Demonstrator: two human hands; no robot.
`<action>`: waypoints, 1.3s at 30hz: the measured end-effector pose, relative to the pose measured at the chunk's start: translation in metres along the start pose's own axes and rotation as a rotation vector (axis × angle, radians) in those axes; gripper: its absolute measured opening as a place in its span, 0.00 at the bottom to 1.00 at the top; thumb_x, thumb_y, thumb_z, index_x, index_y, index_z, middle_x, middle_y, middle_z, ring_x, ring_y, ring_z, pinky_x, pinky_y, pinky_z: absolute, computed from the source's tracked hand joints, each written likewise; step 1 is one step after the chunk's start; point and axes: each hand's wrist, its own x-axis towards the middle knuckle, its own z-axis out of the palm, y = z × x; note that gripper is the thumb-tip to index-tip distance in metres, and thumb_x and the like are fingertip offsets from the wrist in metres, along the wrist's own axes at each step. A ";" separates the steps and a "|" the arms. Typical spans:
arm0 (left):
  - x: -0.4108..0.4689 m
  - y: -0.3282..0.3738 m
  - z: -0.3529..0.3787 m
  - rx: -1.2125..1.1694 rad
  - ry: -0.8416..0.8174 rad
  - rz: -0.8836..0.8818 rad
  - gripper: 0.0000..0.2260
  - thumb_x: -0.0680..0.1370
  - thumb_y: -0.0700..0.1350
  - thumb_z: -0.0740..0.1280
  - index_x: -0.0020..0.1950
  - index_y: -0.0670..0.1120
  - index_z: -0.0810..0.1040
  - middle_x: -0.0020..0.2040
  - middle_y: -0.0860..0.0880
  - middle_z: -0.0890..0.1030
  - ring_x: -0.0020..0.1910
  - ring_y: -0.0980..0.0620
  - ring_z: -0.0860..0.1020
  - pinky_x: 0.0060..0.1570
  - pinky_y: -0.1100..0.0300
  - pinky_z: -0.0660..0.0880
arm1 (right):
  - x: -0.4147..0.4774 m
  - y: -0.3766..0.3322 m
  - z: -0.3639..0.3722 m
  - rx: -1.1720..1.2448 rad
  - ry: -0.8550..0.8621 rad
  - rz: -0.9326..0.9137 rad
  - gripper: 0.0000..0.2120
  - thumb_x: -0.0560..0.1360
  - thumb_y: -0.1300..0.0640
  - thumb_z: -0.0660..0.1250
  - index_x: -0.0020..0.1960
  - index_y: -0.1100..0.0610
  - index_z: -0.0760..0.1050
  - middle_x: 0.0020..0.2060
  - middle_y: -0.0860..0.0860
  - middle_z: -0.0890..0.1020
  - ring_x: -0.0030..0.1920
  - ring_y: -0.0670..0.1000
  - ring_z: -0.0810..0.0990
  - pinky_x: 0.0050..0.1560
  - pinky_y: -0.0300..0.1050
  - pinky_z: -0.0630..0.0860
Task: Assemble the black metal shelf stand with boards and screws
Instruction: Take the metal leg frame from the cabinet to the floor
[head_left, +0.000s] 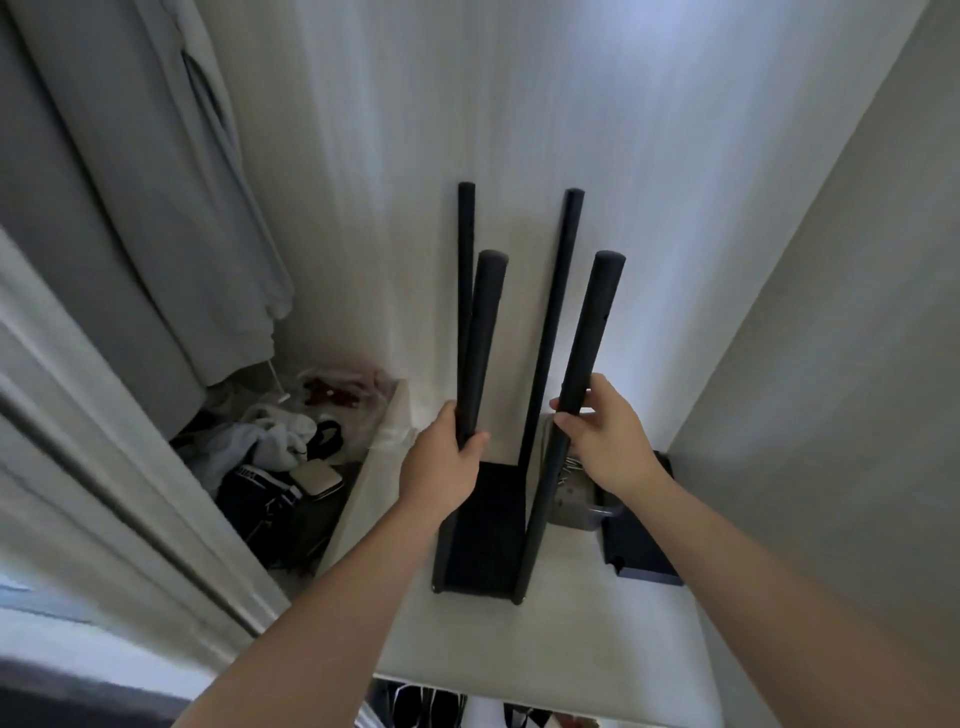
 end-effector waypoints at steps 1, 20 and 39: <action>-0.009 0.002 -0.003 0.002 0.010 -0.005 0.07 0.80 0.52 0.67 0.56 0.54 0.74 0.46 0.57 0.80 0.45 0.57 0.79 0.39 0.64 0.72 | -0.008 -0.001 -0.004 0.017 -0.008 -0.013 0.12 0.81 0.58 0.67 0.62 0.49 0.71 0.55 0.45 0.82 0.55 0.52 0.83 0.57 0.64 0.80; -0.305 0.083 -0.032 -0.010 0.050 -0.038 0.15 0.80 0.47 0.68 0.65 0.53 0.71 0.47 0.49 0.81 0.47 0.49 0.81 0.55 0.45 0.78 | -0.255 0.011 -0.088 0.285 -0.265 -0.246 0.17 0.80 0.65 0.67 0.60 0.45 0.76 0.48 0.38 0.84 0.51 0.42 0.83 0.55 0.53 0.82; -0.505 0.016 -0.082 -0.011 -0.421 0.033 0.06 0.76 0.50 0.71 0.45 0.55 0.74 0.40 0.53 0.81 0.41 0.53 0.81 0.50 0.50 0.80 | -0.548 0.023 -0.062 0.284 -0.045 -0.048 0.21 0.78 0.64 0.69 0.60 0.39 0.76 0.47 0.44 0.85 0.45 0.47 0.84 0.40 0.46 0.84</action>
